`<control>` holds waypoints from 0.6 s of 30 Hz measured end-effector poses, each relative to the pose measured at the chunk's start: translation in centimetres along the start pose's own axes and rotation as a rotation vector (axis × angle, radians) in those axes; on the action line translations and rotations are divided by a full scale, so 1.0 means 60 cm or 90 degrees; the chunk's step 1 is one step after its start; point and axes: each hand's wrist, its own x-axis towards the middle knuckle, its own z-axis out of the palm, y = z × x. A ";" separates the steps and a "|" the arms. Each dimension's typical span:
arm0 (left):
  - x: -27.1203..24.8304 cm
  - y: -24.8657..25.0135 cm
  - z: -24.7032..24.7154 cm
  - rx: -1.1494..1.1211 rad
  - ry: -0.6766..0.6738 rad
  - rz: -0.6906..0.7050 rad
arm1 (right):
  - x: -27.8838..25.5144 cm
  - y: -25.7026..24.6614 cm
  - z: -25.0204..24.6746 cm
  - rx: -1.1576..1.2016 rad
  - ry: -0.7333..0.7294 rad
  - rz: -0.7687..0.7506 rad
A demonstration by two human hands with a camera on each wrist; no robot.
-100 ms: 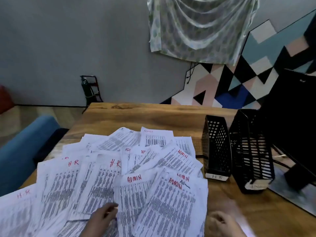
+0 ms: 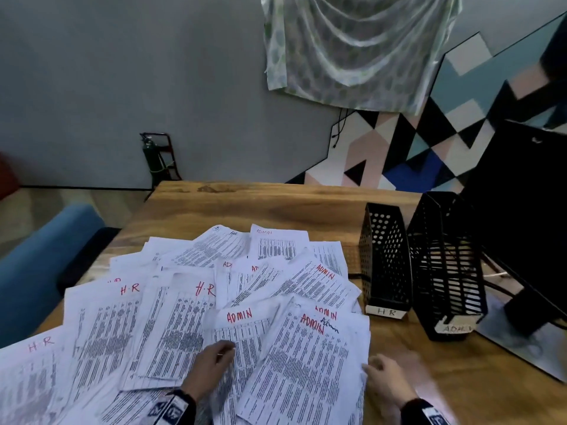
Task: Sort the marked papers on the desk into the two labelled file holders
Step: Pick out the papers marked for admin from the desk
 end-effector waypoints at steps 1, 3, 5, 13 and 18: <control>0.011 0.009 0.023 0.042 -0.042 -0.001 | -0.006 -0.022 0.013 -0.004 -0.026 0.031; 0.027 0.011 0.073 0.064 -0.084 -0.054 | -0.007 -0.036 0.042 -0.001 -0.026 0.066; 0.024 0.016 0.112 -0.005 -0.122 -0.119 | -0.013 -0.050 0.067 0.032 -0.016 0.098; 0.023 0.012 0.128 -0.182 -0.147 -0.183 | -0.016 -0.037 0.103 0.335 0.113 0.099; 0.022 0.018 0.125 -0.302 -0.139 -0.231 | -0.017 -0.007 0.044 0.297 0.215 0.142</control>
